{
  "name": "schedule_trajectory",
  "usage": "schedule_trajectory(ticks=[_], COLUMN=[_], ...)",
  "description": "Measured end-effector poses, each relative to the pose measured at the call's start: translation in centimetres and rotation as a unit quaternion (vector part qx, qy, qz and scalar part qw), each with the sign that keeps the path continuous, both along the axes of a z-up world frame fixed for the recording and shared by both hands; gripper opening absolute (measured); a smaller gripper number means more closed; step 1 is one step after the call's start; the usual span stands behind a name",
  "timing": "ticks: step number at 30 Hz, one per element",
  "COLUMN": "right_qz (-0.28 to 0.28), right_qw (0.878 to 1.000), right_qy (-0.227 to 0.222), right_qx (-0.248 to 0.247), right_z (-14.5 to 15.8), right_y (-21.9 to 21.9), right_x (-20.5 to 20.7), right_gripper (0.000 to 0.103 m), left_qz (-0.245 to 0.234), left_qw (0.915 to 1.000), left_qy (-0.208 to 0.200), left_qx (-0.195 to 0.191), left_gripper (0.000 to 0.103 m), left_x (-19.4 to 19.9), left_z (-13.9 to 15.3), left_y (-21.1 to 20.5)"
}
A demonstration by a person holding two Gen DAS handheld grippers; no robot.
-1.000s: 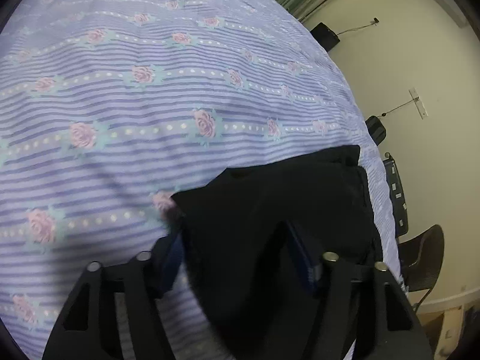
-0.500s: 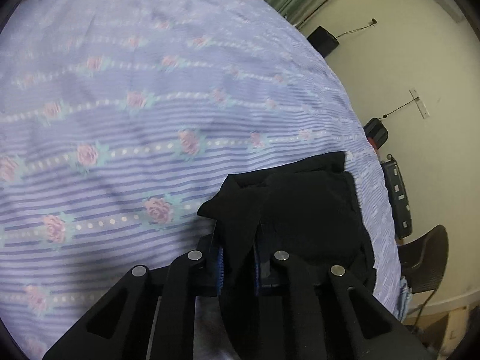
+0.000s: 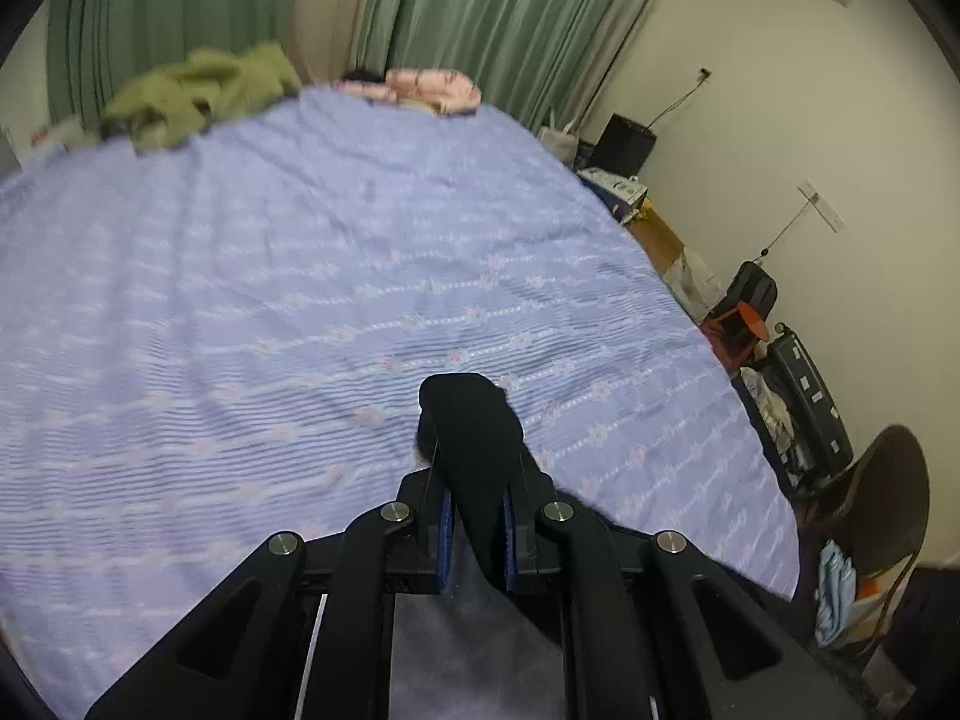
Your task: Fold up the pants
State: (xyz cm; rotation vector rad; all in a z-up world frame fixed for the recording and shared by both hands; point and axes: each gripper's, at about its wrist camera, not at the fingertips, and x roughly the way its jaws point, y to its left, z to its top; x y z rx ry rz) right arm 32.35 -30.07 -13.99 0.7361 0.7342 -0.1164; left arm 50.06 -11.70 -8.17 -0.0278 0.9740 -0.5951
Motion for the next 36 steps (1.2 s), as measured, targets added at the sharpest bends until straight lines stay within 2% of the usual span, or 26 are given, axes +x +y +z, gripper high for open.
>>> schedule_trajectory(ticks=[3,6,9,13,17,21,25,30,36], right_qz=[0.008,0.012,0.012,0.019,0.044,0.086,0.14,0.219,0.284], right_qw=[0.999,0.998,0.997,0.996,0.995,0.992,0.987,0.973,0.955], right_qy=[-0.022,-0.046,-0.062,-0.073,-0.071,-0.074,-0.075,-0.073,-0.083], right_qx=[-0.022,-0.033,-0.036,-0.042,-0.045,-0.054,-0.035,-0.014,-0.019], right_z=[3.9,7.1,9.6,11.3,12.7,13.2,12.5,11.5,12.6], right_y=[1.9,4.0,6.2,8.5,10.5,12.0,13.9,17.7,24.6], right_x=[-3.4,-7.1,-10.3,-14.0,-16.9,-18.4,-19.5,-19.8,-20.0], right_gripper=[0.014,0.015,0.015,0.015,0.015,0.015,0.015,0.015,0.015], left_qz=[-0.001,-0.001,0.006,0.035,0.06,0.103,0.155,0.212,0.254], left_qw=[0.9996,0.9983,0.9971,0.9959,0.9943,0.9908,0.9847,0.9744,0.9623], left_qy=[-0.027,-0.056,-0.071,-0.057,-0.057,-0.058,-0.063,-0.07,-0.086], left_qx=[-0.004,-0.013,-0.028,-0.061,-0.067,-0.065,-0.048,-0.027,-0.044], left_gripper=[0.013,0.013,0.013,0.013,0.013,0.013,0.013,0.013,0.013], left_x=[-4.6,-8.6,-11.8,-15.7,-19.5,-23.2,-26.9,-30.9,-33.5], left_z=[4.6,7.5,9.0,9.8,10.0,9.6,9.3,9.3,10.4], left_y=[3.1,6.2,8.8,12.7,15.5,18.8,22.5,28.2,36.4])
